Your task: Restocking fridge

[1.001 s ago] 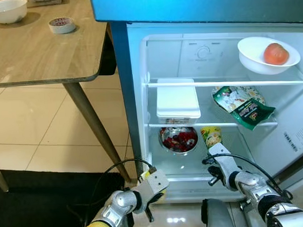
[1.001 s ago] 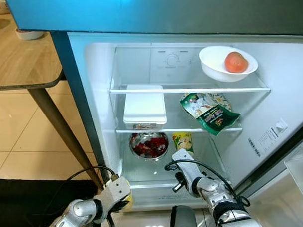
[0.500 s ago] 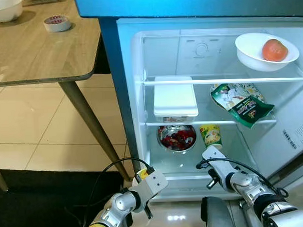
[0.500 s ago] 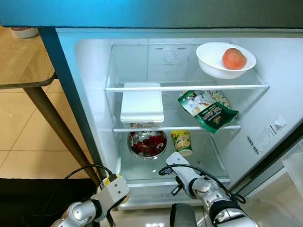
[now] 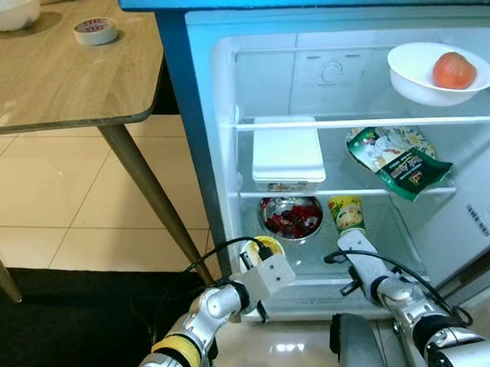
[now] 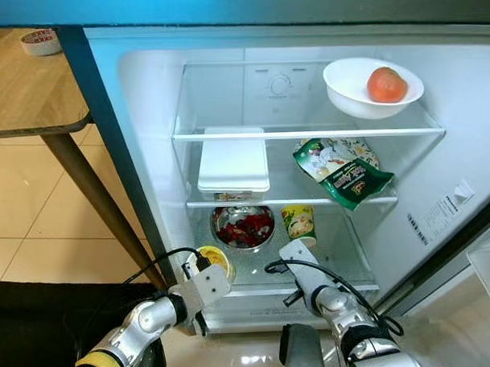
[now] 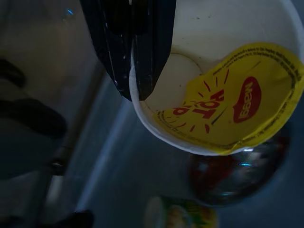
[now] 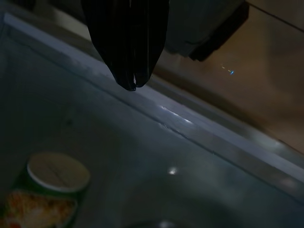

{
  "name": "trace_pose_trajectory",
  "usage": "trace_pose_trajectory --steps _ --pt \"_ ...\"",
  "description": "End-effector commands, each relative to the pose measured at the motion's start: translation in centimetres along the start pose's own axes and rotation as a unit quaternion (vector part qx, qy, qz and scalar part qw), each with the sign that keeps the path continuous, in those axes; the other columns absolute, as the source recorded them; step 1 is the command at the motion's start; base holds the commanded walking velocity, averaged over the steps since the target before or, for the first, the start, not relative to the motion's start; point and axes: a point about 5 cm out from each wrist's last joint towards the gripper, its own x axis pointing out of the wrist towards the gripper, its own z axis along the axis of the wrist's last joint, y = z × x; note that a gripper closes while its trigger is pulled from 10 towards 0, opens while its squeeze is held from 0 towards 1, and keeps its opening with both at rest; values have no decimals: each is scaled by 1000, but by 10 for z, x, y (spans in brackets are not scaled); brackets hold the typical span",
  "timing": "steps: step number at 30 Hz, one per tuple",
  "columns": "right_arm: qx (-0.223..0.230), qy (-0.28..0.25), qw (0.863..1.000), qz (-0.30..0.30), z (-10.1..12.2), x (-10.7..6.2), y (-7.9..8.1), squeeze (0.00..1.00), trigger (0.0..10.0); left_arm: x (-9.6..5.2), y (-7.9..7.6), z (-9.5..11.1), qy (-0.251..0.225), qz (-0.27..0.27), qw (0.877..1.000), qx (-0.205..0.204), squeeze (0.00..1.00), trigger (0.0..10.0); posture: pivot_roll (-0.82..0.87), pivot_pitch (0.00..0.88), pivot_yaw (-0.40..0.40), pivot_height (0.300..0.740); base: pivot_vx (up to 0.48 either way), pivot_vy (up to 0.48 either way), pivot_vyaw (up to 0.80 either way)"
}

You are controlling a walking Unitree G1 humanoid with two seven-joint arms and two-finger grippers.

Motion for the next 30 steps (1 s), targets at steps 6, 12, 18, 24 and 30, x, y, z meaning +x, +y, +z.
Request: trace_pose_trajectory --steps 6,12,18,24,30 --pt "16 4 999 -27 -7 -3 -7 0 10000 12 -2 14 -12 -15 999 28 0 10000 2 125 19 427 0 0 0" --pt "33 -6 998 -54 -5 -4 -13 0 10000 24 5 29 -22 -4 1000 13 0 10000 -21 159 41 427 0 0 0" --pt "38 -14 997 -68 -6 -5 -14 0 10000 30 16 40 -16 12 999 41 0 10000 -37 199 62 427 0 0 0" --pt "53 -31 993 -104 -14 -12 -25 0 10000 32 37 49 -9 42 998 56 0 10000 -60 269 83 427 0 0 0" --pt "54 -39 986 -151 -28 -27 -51 0 10000 27 54 50 -8 77 996 44 0 10000 -69 333 86 427 0 0 0"
